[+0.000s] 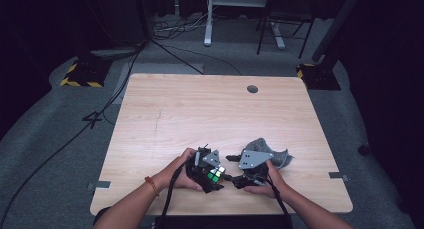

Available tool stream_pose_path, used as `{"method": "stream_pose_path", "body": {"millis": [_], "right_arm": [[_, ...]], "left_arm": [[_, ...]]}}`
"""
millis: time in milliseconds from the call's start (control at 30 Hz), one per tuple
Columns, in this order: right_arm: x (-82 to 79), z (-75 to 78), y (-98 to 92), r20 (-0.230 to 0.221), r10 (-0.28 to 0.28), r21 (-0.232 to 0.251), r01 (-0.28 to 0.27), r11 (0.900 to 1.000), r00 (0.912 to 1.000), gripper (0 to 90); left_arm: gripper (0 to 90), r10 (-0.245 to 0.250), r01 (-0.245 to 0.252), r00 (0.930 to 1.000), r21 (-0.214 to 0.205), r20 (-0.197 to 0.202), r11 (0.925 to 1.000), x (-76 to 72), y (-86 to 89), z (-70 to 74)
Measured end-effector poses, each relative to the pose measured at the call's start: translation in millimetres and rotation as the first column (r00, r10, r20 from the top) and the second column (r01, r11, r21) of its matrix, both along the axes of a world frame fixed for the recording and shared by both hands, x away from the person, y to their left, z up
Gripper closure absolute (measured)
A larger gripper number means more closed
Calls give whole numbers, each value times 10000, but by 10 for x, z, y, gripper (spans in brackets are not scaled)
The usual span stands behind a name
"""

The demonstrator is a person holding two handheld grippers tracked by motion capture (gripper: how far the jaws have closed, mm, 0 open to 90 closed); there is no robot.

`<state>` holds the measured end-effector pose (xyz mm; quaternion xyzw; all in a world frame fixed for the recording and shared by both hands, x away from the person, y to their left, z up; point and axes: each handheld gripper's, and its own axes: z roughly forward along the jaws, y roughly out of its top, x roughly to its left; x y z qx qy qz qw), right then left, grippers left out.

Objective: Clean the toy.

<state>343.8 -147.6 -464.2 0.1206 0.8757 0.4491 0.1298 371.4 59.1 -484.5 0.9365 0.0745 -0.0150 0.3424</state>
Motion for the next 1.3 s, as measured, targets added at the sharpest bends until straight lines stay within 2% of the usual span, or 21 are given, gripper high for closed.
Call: {"method": "stream_pose_path", "body": {"millis": [100, 233, 300, 367, 433, 500, 600, 667, 800, 867, 900, 967, 1067, 1100, 1133, 1200, 1233, 1300], "right_arm": [[0, -61, 4, -189, 1, -163, -4, 9999, 9998, 375], [-17, -106, 46, -273, 122, -373, -132, 9992, 9996, 375], [-29, -135, 66, -324, 228, -459, -243, 9987, 9992, 372], [-36, -152, 82, -414, 245, -531, -267, 9982, 9988, 371], [-39, -155, 93, -375, 331, -573, -352, 9977, 9988, 372], [-36, -148, 96, -409, 367, -445, -386, 9983, 9985, 374], [-39, -168, 113, -578, 410, -458, -437, 9980, 9975, 374], [-41, -186, 134, -550, 447, -554, -478, 9973, 9975, 374], [-38, -173, 159, -419, 368, -411, -385, 9984, 9984, 392], [-23, -167, 163, -401, 373, -414, -390, 9984, 9985, 385], [-19, -166, 168, -295, 275, -454, -288, 9986, 9992, 383], [-16, -161, 175, -226, 139, -371, -147, 9992, 9996, 391], [8, -145, 206, -117, -118, -264, 114, 9996, 9999, 408], [15, -144, 211, -146, -122, -276, 118, 9995, 9998, 407], [20, -147, 210, -204, -73, -282, 67, 9996, 9998, 397], [17, -160, 203, -322, 4, -349, -15, 9994, 9995, 389], [9, -170, 205, -347, 48, -446, -63, 9990, 9994, 391], [-2, -187, 211, -360, 83, -489, -101, 9988, 9993, 392]], "left_arm": [[125, 144, -146, 9998, 164, 128, 9998, 2, 16, 10], [129, -34, 1, 9991, 756, 427, 9971, -15, 82, 56], [132, 119, -161, 9989, 923, 452, 9956, -17, 145, 67], [128, 461, -476, 9987, 789, 204, 9957, 9, 187, 55], [127, 593, -597, 9982, 614, 81, 9963, 10, 190, 53], [125, 285, -281, 9996, 576, -72, 9979, -6, 172, 52], [130, -163, 161, 9999, 847, 13, 9963, -25, 124, 70], [130, -155, 155, 9999, 869, -11, 9961, -25, 114, 69], [122, -263, 270, 9996, 889, -92, 9957, -40, 106, 59], [117, -327, 324, 9995, 887, 26, 9955, -53, 88, 46], [114, -375, 370, 9993, 965, 32, 9946, -65, 77, 38], [94, -401, 364, 9988, 1178, 287, 9924, -85, 50, 23], [6, 34, -126, 9980, 1453, 632, 9893, -92, 24, 3], [24, -62, -10, 9987, 1408, 503, 9900, -83, 42, 18], [26, -341, 263, 9979, 1347, 559, 9905, -83, 58, 35], [119, -111, 8, 9967, 1270, 805, 9919, -90, 89, 83], [181, -62, -35, 9968, 1205, 799, 9927, -81, 102, 119], [172, 65, -150, 9946, 815, 1039, 9966, -84, 133, 207]]}}
